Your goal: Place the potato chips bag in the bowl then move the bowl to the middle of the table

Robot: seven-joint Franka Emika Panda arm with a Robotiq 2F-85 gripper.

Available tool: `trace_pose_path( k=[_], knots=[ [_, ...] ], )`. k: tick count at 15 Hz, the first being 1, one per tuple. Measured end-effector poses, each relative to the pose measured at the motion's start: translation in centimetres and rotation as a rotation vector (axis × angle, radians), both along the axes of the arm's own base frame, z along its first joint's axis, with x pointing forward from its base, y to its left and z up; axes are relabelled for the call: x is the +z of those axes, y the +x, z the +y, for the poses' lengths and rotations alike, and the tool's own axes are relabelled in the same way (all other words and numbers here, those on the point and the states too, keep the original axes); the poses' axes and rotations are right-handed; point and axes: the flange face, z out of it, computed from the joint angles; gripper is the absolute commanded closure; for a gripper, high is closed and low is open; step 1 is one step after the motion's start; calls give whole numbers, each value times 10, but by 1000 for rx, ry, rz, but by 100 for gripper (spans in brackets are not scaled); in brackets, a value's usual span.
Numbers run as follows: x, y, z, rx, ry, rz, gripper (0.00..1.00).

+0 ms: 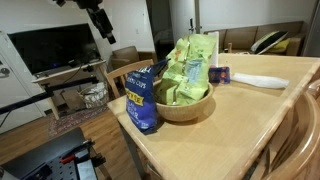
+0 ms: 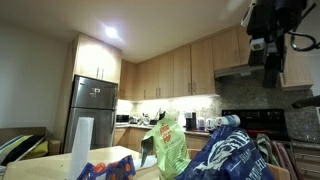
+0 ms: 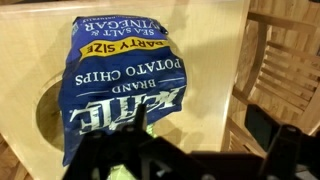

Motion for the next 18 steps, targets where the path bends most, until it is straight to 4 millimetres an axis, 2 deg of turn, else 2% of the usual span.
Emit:
trace_pose_path(
  k=[3,5,13,18],
  knots=[
    [-9,2,5,14,-15,20,0],
    [-18,6,1,15,-39,38,0],
    [-43,41,-52,-82,-229,-29,0],
    [-58,60,-76,-108,-301,-46,0]
  ],
)
